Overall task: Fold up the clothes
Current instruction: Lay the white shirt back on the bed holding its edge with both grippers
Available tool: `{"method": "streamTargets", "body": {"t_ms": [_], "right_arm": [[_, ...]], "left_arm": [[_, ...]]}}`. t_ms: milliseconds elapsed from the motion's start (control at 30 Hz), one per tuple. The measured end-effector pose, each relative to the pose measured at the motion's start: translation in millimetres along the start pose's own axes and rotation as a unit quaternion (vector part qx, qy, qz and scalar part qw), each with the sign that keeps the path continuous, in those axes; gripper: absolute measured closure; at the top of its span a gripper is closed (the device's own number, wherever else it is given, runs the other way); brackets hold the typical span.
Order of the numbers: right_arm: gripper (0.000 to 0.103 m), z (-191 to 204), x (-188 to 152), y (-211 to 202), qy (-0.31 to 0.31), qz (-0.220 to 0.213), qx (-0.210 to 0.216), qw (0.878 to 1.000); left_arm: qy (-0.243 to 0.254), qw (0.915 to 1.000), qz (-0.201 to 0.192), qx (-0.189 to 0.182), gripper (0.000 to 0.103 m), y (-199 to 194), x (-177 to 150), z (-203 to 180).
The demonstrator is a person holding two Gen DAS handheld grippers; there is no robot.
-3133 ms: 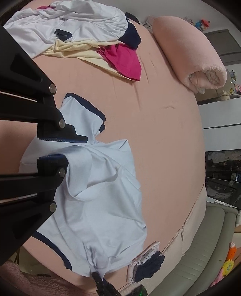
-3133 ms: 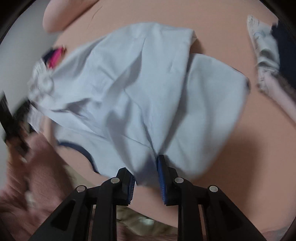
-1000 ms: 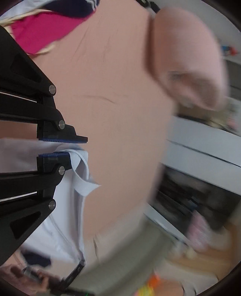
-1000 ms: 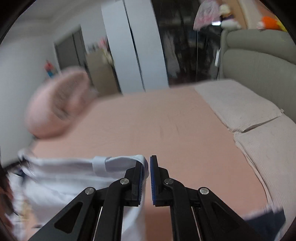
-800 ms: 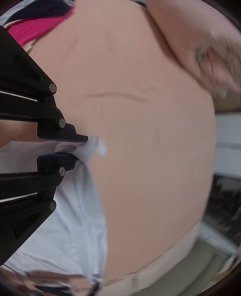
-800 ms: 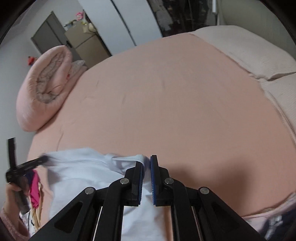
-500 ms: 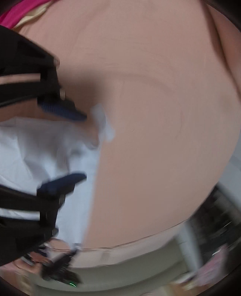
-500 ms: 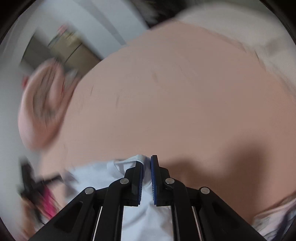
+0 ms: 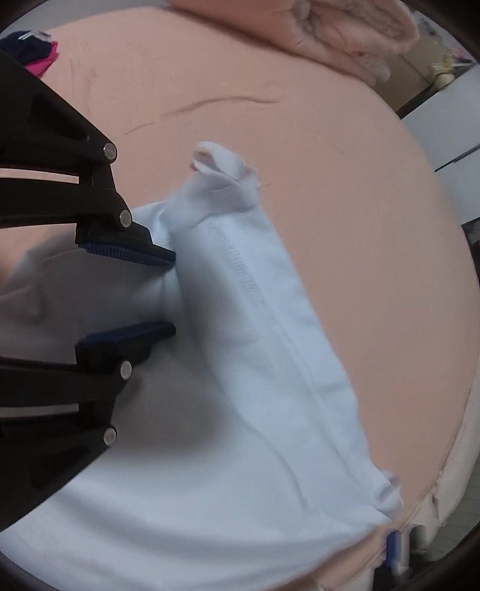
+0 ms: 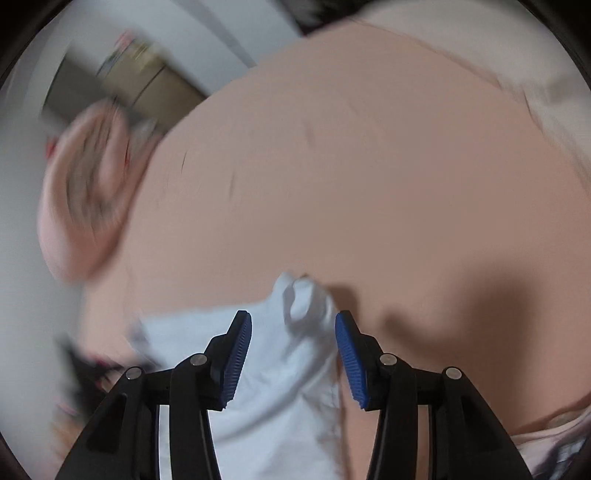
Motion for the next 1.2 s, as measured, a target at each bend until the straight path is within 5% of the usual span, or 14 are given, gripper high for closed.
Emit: {"method": "streamTargets", "body": {"t_ms": [67,133,233,300,367,400,500,600,700,767,900,1000,1100,1200], "right_arm": [[0.056,1,11,-5,-0.009,-0.001,0.001,1.000],[0.055,26,10,-13,-0.138,-0.029,-0.027,0.990],[0.049,59,-27,-1,-0.329,0.009,-0.058,0.943],[0.049,70,-60,16,-0.415,0.049,-0.075,0.905],[0.049,72,-72,27,-0.450,0.038,-0.102,0.886],[0.049,68,-71,34,-0.434,0.037,-0.110,0.893],[0.049,59,-72,56,-0.401,0.043,-0.119,0.907],[0.049,59,-85,78,-0.401,0.065,-0.102,0.908],[0.049,68,-73,91,-0.404,0.030,-0.115,0.907],[0.049,72,-65,100,-0.399,0.018,-0.118,0.909],[0.049,82,-53,89,-0.363,0.010,-0.109,0.925],[0.049,93,-44,75,-0.366,-0.027,-0.085,0.926],[0.046,96,-50,91,-0.365,-0.007,-0.073,0.928],[0.045,92,-50,133,-0.384,0.013,-0.103,0.917]], "left_arm": [[-0.052,0.9967,-0.031,0.054,0.072,3,18,23],[-0.121,0.9848,-0.041,0.118,0.072,8,23,60],[-0.185,0.9716,-0.014,0.147,0.073,15,14,92],[-0.183,0.9779,-0.052,0.086,0.073,-3,21,80],[-0.141,0.9790,-0.072,0.128,0.071,-23,24,75],[-0.139,0.9785,-0.073,0.135,0.069,-27,21,74],[-0.120,0.9910,-0.055,0.021,0.069,-18,13,40],[0.001,0.9982,-0.040,0.045,0.068,2,7,4],[-0.058,0.9945,-0.045,0.075,0.066,19,20,25],[-0.089,0.9886,-0.037,0.116,0.028,25,20,52],[-0.101,0.9866,-0.058,0.114,0.030,13,33,68],[-0.093,0.9881,-0.122,0.014,0.034,-14,56,30],[-0.052,0.9931,-0.088,-0.058,0.034,0,61,-17],[-0.034,0.9976,-0.052,-0.030,0.029,34,63,-25]]}}
Point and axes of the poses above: each gripper's, at about its wrist camera, not at the fingertips, and y roughly the way its jaws point, z to its left, x to its top, the point moved 7 cm from there along y, roughly the way its jaws point, and after that the axes turned 14 degrees about -z, right-handed, at the moved point
